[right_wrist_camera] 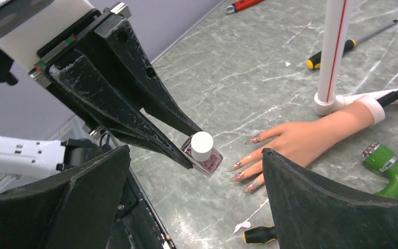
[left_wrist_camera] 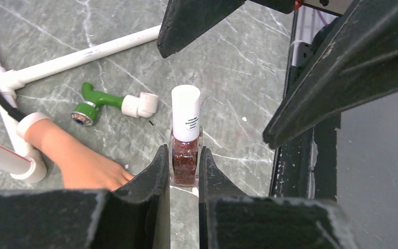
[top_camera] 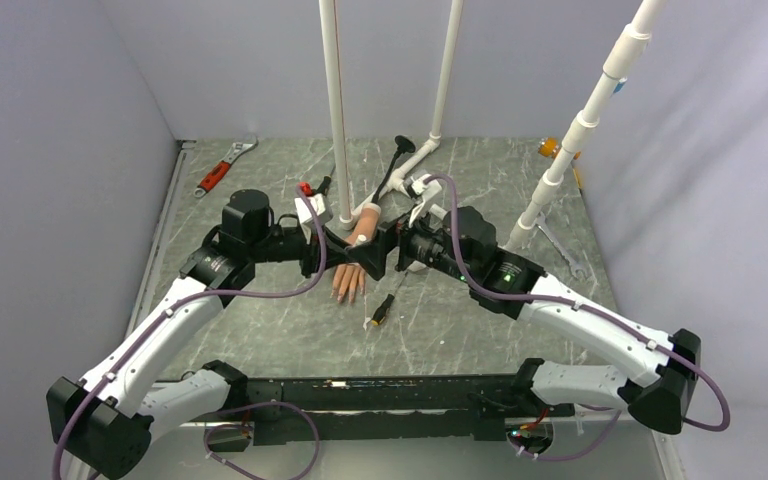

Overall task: Paint the nails
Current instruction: Unscrew the nail polish bottle.

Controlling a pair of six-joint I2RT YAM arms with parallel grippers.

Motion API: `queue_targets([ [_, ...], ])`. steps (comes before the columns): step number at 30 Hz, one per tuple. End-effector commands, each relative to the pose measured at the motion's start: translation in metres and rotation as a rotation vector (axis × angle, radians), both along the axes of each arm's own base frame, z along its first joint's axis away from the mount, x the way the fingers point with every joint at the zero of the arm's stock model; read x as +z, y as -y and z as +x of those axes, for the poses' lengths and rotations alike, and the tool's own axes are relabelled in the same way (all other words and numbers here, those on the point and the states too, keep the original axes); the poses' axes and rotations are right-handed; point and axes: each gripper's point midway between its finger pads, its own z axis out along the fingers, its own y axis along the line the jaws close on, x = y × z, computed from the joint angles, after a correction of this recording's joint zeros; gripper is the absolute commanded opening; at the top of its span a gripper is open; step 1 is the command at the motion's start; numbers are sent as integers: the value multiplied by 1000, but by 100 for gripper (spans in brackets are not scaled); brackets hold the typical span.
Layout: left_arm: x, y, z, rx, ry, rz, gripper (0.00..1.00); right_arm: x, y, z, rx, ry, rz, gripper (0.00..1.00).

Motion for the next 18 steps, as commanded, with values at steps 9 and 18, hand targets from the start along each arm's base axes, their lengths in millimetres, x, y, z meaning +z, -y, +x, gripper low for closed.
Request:
queue_targets([
  [9, 22, -4, 19, 99, 78, -27, 0, 21, -5, 29, -175, -44, 52, 91],
  [18, 24, -6, 22, 122, 84, -29, 0, 15, -15, 31, -158, -65, 37, 69],
])
